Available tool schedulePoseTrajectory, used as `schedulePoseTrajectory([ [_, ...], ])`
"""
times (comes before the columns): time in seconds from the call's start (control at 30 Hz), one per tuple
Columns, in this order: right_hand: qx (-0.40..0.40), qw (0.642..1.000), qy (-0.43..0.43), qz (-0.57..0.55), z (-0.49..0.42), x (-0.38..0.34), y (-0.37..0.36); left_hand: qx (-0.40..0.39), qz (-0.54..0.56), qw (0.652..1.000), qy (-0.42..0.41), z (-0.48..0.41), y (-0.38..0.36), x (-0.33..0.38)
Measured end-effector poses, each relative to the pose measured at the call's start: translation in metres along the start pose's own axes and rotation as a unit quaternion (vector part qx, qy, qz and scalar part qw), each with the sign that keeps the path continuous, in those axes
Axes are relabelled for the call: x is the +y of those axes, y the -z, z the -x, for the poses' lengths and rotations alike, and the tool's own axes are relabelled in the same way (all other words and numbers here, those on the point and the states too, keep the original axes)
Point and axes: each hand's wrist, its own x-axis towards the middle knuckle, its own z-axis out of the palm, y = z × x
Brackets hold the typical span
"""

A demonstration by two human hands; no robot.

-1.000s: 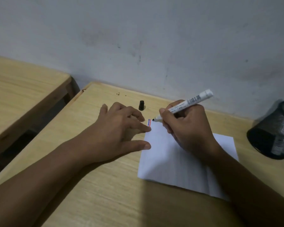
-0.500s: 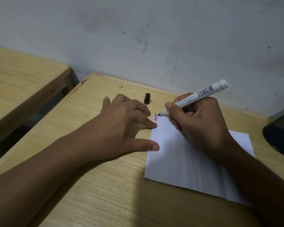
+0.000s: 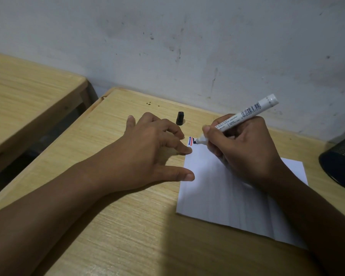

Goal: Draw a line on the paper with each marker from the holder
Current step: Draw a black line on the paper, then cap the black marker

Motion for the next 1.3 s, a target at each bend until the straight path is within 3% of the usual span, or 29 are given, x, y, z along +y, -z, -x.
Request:
schedulePoseTrajectory([
  [0.53, 0.009, 0.999, -0.016, -0.047, 0.001, 0.002, 0.001, 0.019, 0.008, 1.000, 0.000, 0.001, -0.001, -0.003],
  [0.8, 0.007, 0.983, -0.079, -0.167, 0.003, -0.023, 0.014, -0.012, 0.032, 0.995, 0.094, -0.005, 0.012, 0.018],
  [0.97, 0.100, 0.966, -0.017, -0.236, 0.017, -0.057, 0.040, -0.075, -0.019, 0.979, 0.186, -0.026, 0.021, 0.030],
  [1.1, 0.107, 0.969, 0.026, -0.221, 0.048, -0.083, 0.066, -0.020, 0.027, 0.966, 0.257, -0.042, 0.026, 0.030],
  [1.23, 0.125, 0.971, 0.043, -0.198, 0.074, -0.098, 0.092, 0.072, -0.010, 0.968, 0.242, -0.039, 0.023, 0.039],
  [1.3, 0.132, 0.971, 0.051, -0.194, 0.081, -0.107, 0.104, 0.139, 0.041, 0.960, 0.239, -0.033, 0.027, 0.052],
])
